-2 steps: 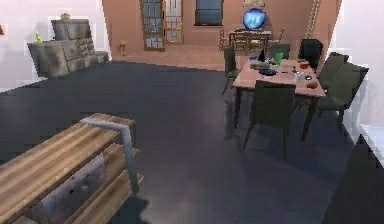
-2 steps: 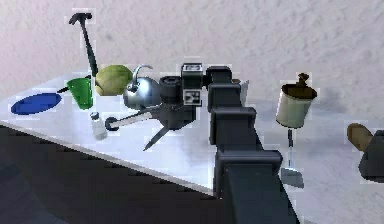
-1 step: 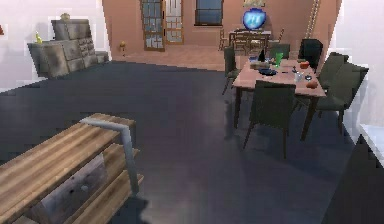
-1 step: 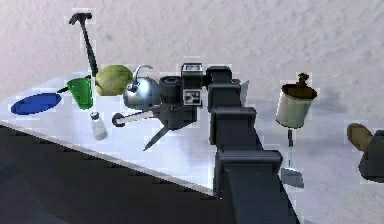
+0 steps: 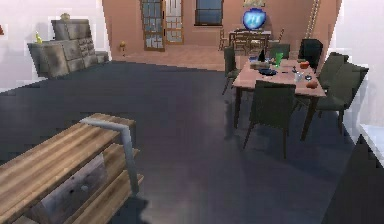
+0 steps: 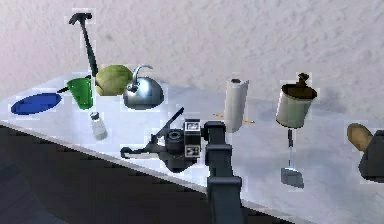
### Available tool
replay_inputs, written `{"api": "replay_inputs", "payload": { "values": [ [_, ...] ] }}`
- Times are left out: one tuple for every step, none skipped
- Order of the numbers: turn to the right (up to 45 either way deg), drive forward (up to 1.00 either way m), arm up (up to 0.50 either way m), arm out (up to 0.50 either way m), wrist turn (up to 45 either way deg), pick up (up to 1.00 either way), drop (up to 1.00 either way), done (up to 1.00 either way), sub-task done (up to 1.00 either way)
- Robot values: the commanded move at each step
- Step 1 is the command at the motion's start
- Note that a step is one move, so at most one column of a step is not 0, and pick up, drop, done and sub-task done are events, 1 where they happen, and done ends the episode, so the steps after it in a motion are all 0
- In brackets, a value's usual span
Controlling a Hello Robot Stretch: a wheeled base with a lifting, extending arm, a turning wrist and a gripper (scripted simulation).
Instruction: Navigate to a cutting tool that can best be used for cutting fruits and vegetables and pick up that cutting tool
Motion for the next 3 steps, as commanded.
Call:
{"api": "replay_inputs", "payload": {
  "values": [
    [0.0,0.0,0.0,0.0,0.0,1.0,0.0,0.0,0.0],
    [0.0,0.0,0.1,0.0,0.0,0.0,0.0,0.0,0.0],
    [0.0,0.0,0.0,0.0,0.0,0.0,0.0,1.0,0.0]
  ]
}}
